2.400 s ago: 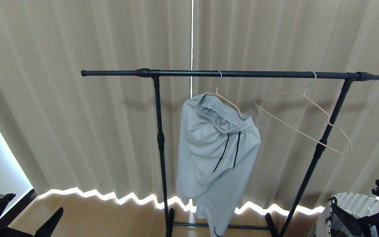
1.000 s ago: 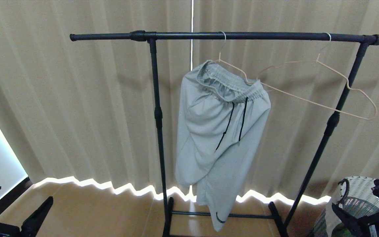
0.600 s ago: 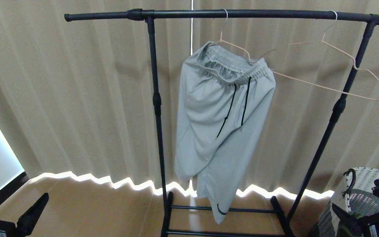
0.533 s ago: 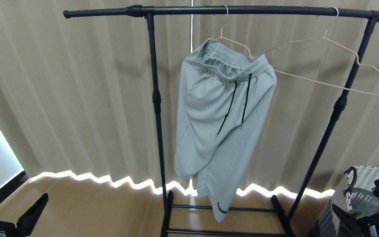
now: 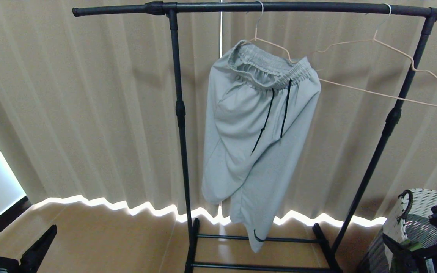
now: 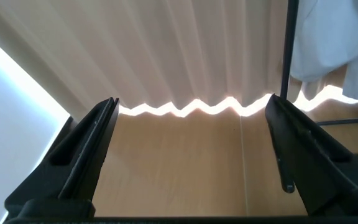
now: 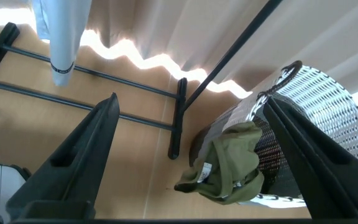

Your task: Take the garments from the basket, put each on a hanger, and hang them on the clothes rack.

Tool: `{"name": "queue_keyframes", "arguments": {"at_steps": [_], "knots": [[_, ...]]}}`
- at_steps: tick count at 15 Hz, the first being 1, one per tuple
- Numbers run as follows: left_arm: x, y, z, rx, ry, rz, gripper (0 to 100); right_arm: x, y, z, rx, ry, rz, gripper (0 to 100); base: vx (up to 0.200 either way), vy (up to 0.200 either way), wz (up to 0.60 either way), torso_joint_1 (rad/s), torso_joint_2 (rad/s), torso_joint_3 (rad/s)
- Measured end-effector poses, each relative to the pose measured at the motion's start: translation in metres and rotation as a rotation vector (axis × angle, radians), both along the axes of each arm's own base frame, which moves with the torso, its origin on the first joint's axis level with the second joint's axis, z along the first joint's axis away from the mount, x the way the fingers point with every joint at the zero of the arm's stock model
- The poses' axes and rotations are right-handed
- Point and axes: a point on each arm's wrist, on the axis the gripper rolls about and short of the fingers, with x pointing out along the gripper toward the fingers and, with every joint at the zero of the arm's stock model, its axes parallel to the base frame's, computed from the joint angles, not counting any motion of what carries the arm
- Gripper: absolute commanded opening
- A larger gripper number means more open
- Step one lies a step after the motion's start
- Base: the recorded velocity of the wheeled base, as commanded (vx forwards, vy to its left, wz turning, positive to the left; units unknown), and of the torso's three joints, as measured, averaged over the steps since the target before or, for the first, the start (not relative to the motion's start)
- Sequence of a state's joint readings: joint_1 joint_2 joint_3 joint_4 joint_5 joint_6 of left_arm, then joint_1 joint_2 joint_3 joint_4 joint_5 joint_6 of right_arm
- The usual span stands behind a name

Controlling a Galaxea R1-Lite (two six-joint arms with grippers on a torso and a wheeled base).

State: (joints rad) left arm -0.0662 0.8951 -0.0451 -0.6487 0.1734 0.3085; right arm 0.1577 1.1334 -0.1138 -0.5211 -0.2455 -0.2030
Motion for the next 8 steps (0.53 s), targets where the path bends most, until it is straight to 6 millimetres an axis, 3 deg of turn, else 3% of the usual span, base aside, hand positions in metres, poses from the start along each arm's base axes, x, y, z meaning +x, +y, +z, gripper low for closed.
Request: {"name": "queue_keyframes", "arguments": {"at_steps": [8], "knots": [[-0.001, -0.0007, -0.0022, 0.002, 0.008, -0.01, 100, -0.0007, -0.0001, -0.0004, 0.0, 0.001, 0.0, 100, 0.0, -0.2, 0.0, 0.001, 0.0, 0.005]]}}
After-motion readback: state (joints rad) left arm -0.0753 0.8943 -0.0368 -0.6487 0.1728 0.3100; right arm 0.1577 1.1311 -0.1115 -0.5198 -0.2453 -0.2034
